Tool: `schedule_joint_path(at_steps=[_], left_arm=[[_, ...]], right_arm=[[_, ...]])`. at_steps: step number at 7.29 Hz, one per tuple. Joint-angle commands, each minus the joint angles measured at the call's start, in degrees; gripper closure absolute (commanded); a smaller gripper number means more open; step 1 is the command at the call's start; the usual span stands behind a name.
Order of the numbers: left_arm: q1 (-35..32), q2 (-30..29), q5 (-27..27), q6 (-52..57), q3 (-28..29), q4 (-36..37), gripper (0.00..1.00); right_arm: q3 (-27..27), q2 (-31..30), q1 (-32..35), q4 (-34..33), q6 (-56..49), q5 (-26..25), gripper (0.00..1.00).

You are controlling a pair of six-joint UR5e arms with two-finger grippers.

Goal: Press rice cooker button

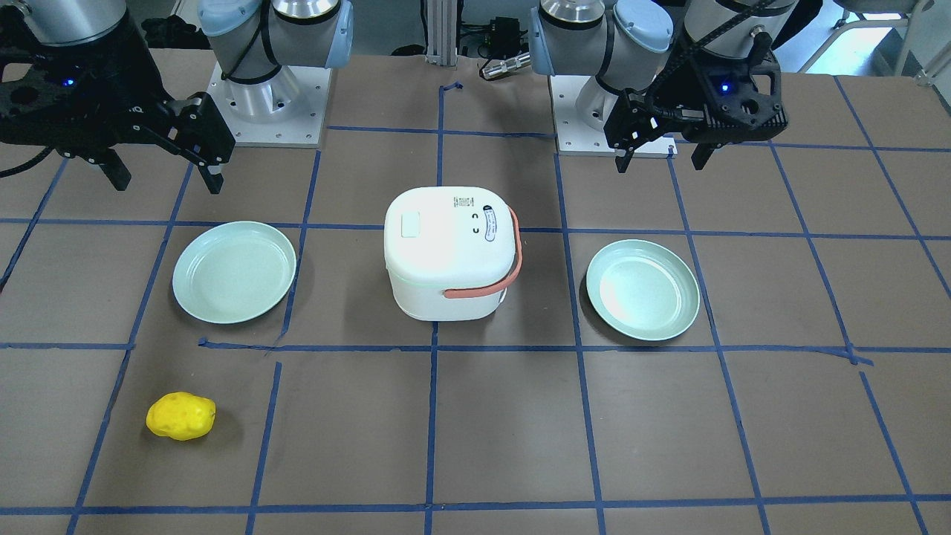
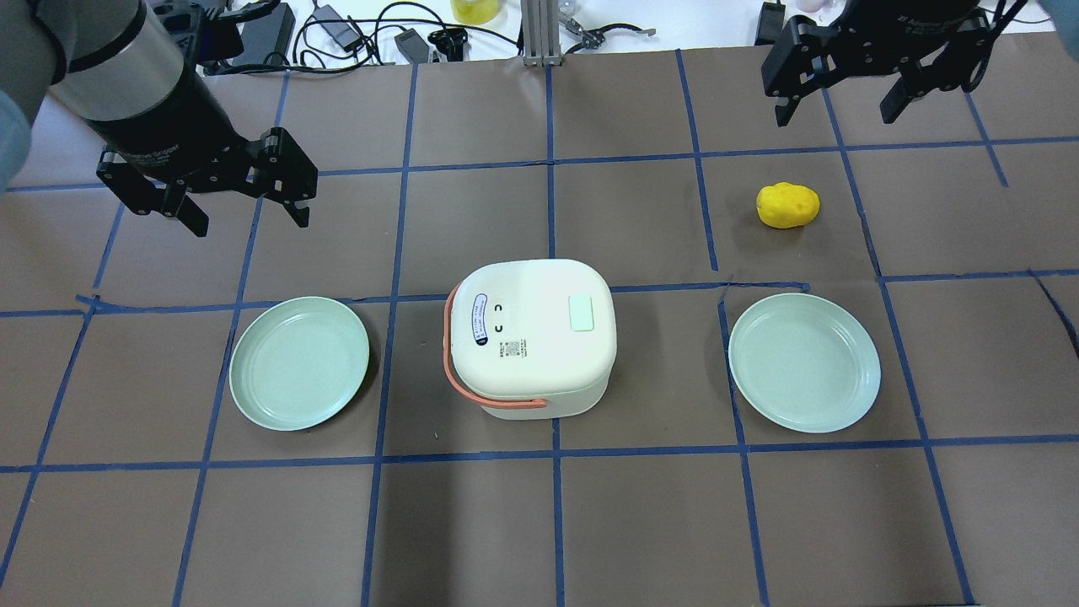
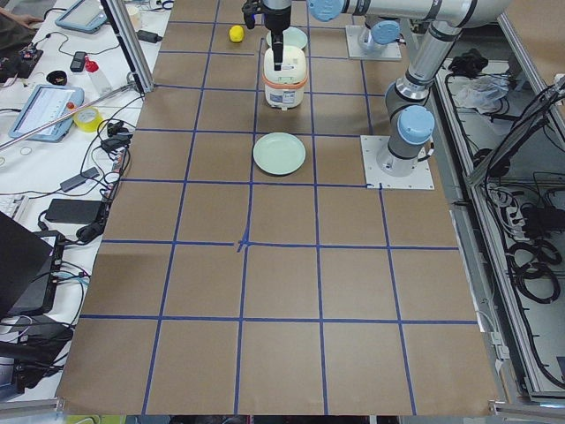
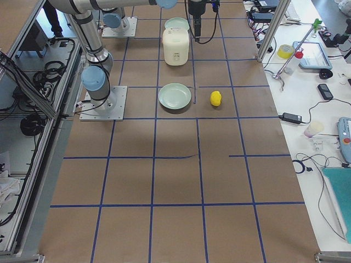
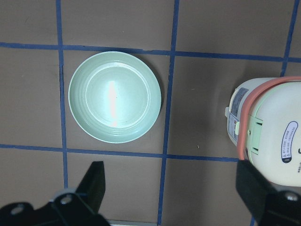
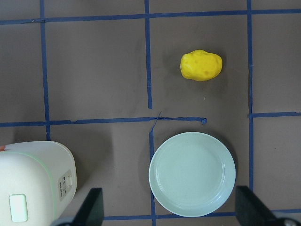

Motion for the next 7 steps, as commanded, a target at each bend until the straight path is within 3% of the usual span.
schedule_joint_path(at_steps=[1,5,6,7], left_arm=[[0.0,0.0,0.0,-0.1,0.0,0.0,0.0],[0.0,0.0,0.0,0.0,0.0,0.0,0.0],[0.0,0.0,0.0,0.0,0.0,0.0,0.0],[0.0,0.0,0.0,-0.1,0.0,0.0,0.0]], right_arm=[[0.0,-0.1,0.1,0.0,0.1,0.1,0.0],[0.3,-0.1,0.1,-0.1,0.2,0.1,0.0],[0.1,-0.1,0.2,0.0,0.1,1.5,0.39],[0.1,-0.1,0.3,0.1,0.2,3.9,0.71]])
